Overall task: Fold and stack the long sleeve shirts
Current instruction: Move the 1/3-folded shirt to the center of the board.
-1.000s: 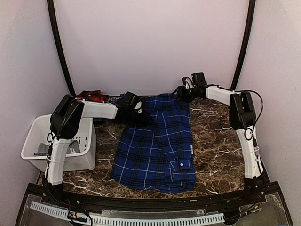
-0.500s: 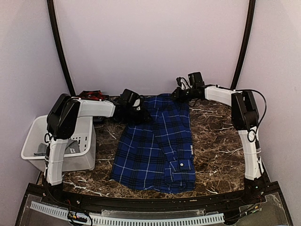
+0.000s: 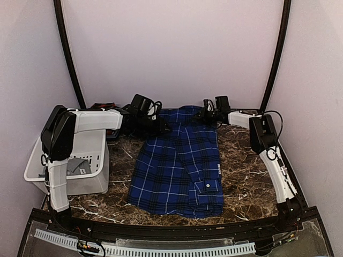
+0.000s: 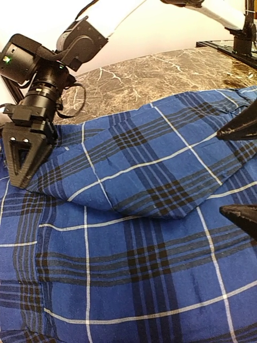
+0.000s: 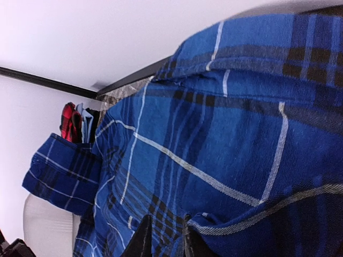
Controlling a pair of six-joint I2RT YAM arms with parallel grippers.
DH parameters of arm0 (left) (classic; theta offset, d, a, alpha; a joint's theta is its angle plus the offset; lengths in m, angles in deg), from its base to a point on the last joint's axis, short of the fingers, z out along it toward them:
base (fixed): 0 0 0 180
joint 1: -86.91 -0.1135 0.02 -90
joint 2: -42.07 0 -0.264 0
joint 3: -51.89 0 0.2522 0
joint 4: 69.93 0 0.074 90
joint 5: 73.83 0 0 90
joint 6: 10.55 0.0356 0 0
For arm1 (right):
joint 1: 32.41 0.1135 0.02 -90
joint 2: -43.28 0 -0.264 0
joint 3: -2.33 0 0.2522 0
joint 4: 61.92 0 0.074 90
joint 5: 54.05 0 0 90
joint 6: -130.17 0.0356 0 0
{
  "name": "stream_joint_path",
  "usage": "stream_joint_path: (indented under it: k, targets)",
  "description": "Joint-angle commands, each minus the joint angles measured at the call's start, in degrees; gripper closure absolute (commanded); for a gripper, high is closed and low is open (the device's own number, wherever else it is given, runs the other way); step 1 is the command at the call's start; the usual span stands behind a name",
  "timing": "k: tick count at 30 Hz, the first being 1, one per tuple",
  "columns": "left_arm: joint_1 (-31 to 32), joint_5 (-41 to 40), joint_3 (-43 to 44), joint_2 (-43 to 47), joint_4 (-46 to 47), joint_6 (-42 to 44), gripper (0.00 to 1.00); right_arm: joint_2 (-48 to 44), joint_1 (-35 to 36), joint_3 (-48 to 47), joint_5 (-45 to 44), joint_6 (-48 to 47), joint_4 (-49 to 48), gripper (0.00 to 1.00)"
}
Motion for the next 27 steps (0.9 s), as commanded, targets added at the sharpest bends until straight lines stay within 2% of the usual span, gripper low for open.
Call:
stream_joint_path:
  k: [1, 6, 10, 14, 19, 22, 27]
  targets:
    - [-0.2, 0.6, -2.3, 5.0, -2.2, 2.2, 0.60, 0.0, -0.5, -1.5, 3.9, 6.4, -7.4, 0.80]
    - [-0.2, -0.2, -5.3, 7.2, -2.3, 3.2, 0.60, -9.0, -0.4, 4.0, 3.3, 2.8, -5.5, 0.66]
    - [-0.2, -0.9, -7.9, 9.6, -1.9, 3.8, 0.60, -18.1, 0.2, 11.6, 1.6, -0.5, -2.5, 0.61]
    - [-0.2, -0.8, -11.4, 12.5, -0.5, 4.1, 0.60, -28.3, 1.9, 25.6, -0.4, -2.3, -2.5, 0.60]
    - [-0.1, 1.3, -15.2, 14.2, -0.9, 4.6, 0.60, -39.5, 4.9, 43.7, -1.6, -0.9, -7.8, 0.60]
    - [0.9, 1.7, -17.0, 14.8, -2.3, 5.1, 0.60, -43.3, 7.1, 52.2, -1.6, 0.5, -11.3, 0.60]
    - [4.4, 0.4, -19.6, 14.1, -4.5, 5.5, 0.60, -45.8, 9.8, 60.7, -3.5, 1.1, -13.6, 0.60]
